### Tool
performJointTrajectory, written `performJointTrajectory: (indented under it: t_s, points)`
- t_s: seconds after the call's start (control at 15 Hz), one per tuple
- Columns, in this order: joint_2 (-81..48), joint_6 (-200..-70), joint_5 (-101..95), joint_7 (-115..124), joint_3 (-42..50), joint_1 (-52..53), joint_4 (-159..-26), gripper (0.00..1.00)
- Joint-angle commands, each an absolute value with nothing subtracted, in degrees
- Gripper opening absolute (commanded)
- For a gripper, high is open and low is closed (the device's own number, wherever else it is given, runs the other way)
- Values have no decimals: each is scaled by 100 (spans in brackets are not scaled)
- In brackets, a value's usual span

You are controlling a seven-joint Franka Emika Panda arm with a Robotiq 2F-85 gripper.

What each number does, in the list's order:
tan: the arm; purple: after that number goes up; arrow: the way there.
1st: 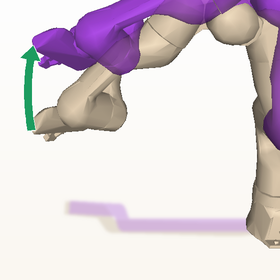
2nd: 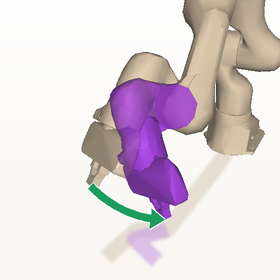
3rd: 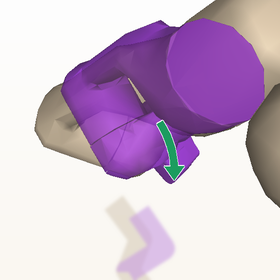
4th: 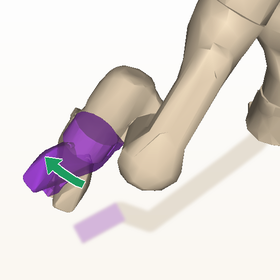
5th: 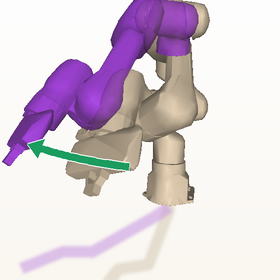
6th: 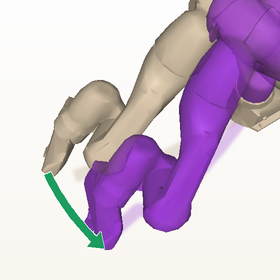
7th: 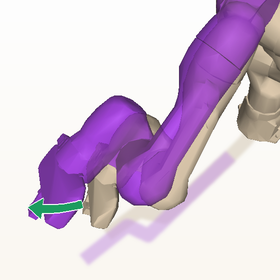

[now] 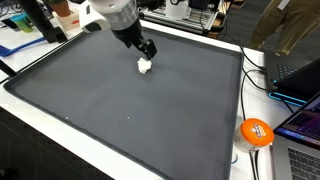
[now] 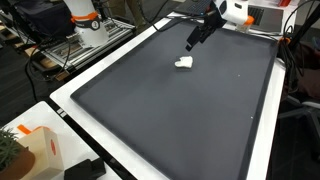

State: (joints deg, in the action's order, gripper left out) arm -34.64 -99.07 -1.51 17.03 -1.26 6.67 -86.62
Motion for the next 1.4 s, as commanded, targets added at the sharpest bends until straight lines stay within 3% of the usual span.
performJointTrajectory:
  t_s: [0.0,0.93,1.0,1.33]
  points:
    - [-3399,-10001,-127,1635,-107,702,-8764,100]
    - [-1312,-12837,201,1309,-158,452,-12228,100]
    - [-1904,-12566,119,1557,-104,507,-11500,100]
    - [-1373,-12800,177,1397,-153,477,-12092,100]
